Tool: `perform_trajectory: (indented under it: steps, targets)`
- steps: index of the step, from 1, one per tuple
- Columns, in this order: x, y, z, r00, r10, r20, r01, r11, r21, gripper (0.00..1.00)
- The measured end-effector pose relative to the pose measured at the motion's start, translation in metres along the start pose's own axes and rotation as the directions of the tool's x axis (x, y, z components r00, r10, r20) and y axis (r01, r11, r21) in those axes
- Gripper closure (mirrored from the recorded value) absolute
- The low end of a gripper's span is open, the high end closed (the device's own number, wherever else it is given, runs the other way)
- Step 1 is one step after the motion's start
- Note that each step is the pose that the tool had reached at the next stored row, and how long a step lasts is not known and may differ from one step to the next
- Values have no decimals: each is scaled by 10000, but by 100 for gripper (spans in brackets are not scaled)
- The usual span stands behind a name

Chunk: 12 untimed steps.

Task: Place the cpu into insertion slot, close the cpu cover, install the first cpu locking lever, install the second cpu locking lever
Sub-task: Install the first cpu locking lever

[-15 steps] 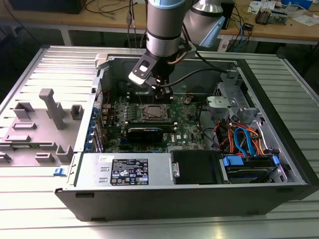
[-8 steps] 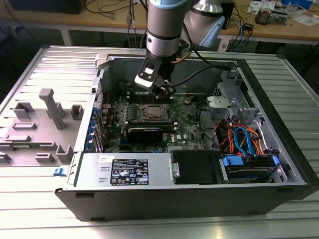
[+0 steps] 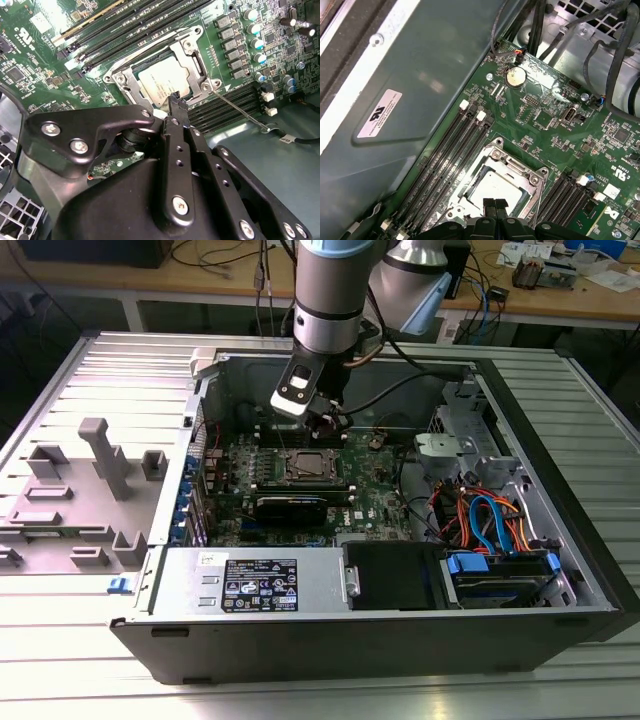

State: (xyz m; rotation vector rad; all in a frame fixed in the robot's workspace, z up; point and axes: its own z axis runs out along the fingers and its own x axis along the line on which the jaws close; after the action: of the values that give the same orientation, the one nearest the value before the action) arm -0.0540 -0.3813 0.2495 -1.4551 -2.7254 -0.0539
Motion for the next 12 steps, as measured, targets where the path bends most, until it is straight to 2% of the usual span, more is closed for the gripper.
perform_trajectory:
  steps: [9,12]
  targets:
    - [0,0,0,10000,-51,0,51,10000,4,89]
    - [1,-1,0,9971,-759,-6,759,9971,47,89]
